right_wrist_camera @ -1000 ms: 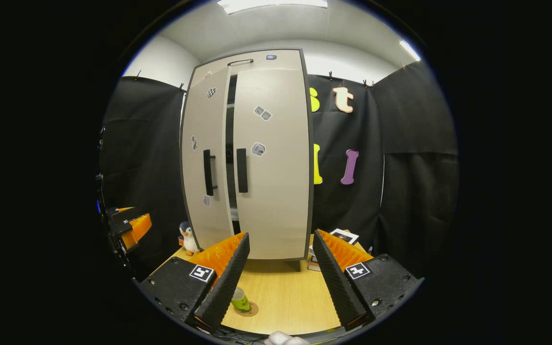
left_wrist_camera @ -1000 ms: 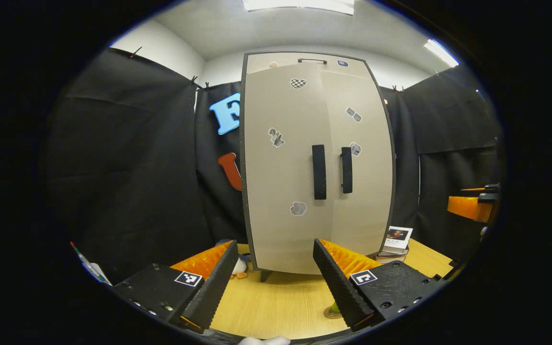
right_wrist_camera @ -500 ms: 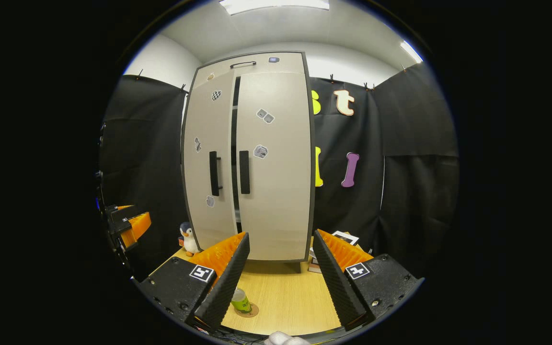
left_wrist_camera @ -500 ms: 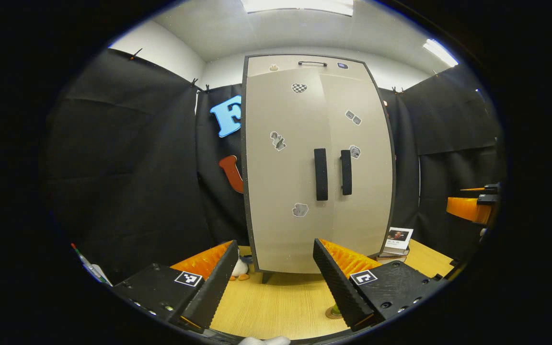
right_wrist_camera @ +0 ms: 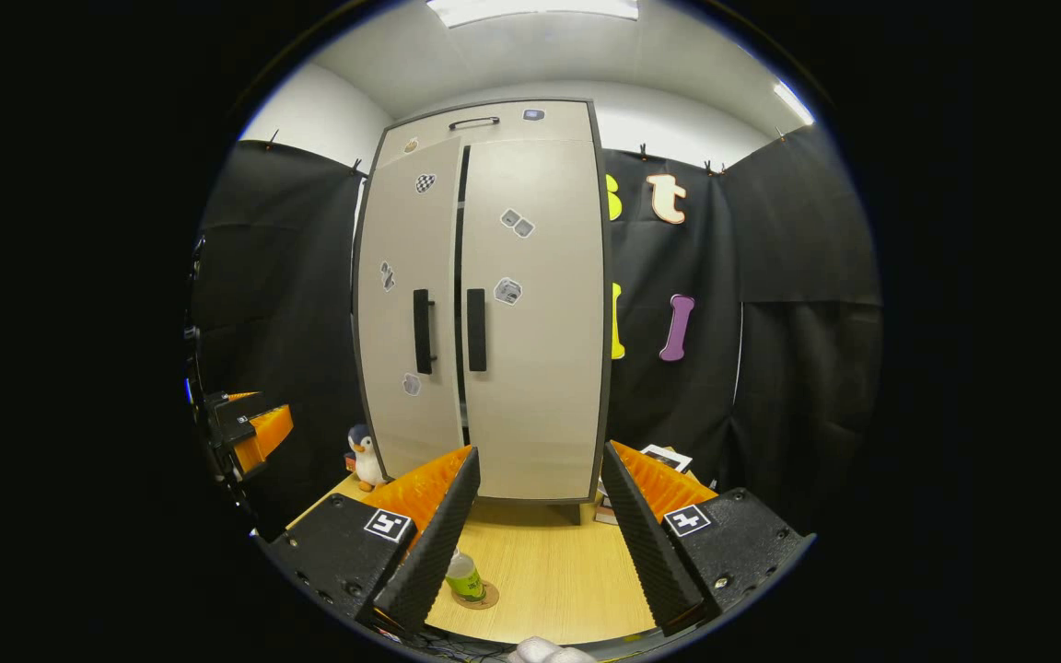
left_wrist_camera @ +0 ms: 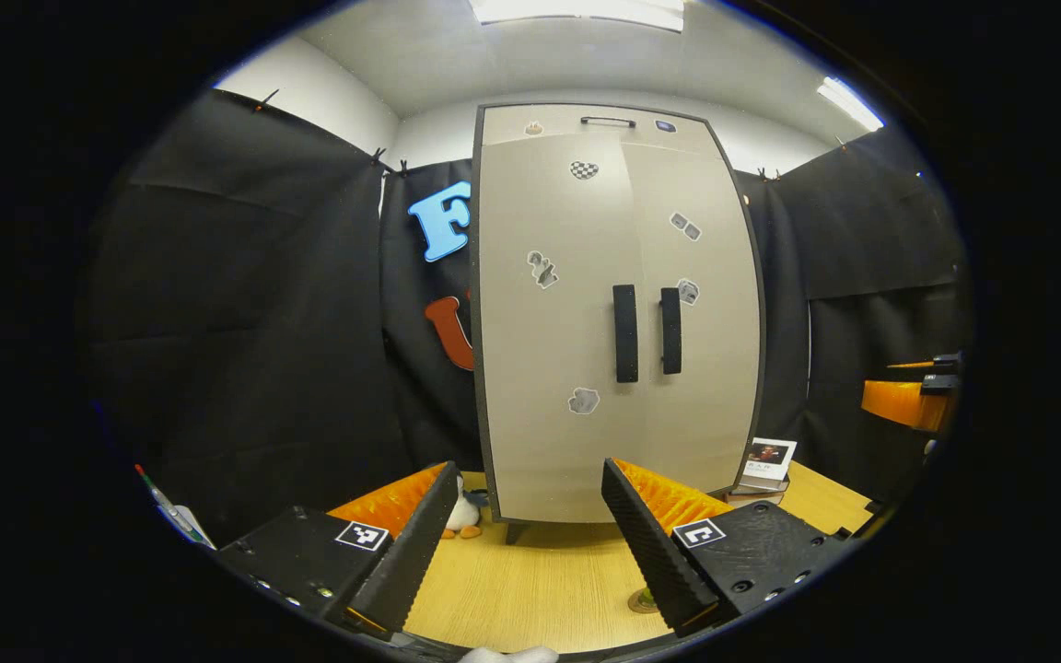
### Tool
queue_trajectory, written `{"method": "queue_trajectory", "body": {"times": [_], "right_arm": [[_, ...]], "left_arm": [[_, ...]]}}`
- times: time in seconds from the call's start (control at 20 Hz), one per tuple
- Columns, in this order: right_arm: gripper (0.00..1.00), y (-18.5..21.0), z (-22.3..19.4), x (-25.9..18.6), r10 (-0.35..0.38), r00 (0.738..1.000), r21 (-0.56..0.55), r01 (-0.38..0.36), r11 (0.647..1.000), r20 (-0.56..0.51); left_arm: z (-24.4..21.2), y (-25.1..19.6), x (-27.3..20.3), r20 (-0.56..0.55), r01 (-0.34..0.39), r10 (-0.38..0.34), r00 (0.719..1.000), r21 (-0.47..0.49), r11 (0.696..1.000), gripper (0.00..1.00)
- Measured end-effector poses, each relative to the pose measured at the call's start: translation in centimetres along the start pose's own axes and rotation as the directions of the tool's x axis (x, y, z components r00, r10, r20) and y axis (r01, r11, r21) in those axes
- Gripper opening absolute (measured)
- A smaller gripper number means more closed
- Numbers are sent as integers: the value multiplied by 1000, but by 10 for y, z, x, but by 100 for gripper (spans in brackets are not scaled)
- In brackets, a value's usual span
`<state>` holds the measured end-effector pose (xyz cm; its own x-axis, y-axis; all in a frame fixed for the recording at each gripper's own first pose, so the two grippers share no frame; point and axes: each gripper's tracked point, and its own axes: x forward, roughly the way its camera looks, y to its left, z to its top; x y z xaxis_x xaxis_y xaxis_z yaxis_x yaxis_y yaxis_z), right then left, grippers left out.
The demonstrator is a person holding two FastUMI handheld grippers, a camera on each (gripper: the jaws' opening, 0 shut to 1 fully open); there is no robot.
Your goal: Grasp the bottle in the cabinet with the left hand and place it on the coaster, then close the right door with the right hand and the left door with the left hand.
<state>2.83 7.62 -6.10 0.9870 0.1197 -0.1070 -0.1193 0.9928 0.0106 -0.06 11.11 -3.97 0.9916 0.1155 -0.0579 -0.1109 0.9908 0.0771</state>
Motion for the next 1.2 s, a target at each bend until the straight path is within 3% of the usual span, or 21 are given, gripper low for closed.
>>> {"method": "queue_trajectory", "body": {"times": [1.2], "right_arm": [[82, 3, 2, 6, 0, 1000, -10, 0, 1000, 8]], "left_arm": [[3, -4, 7, 3, 15, -15, 1000, -4, 1000, 96]]}}
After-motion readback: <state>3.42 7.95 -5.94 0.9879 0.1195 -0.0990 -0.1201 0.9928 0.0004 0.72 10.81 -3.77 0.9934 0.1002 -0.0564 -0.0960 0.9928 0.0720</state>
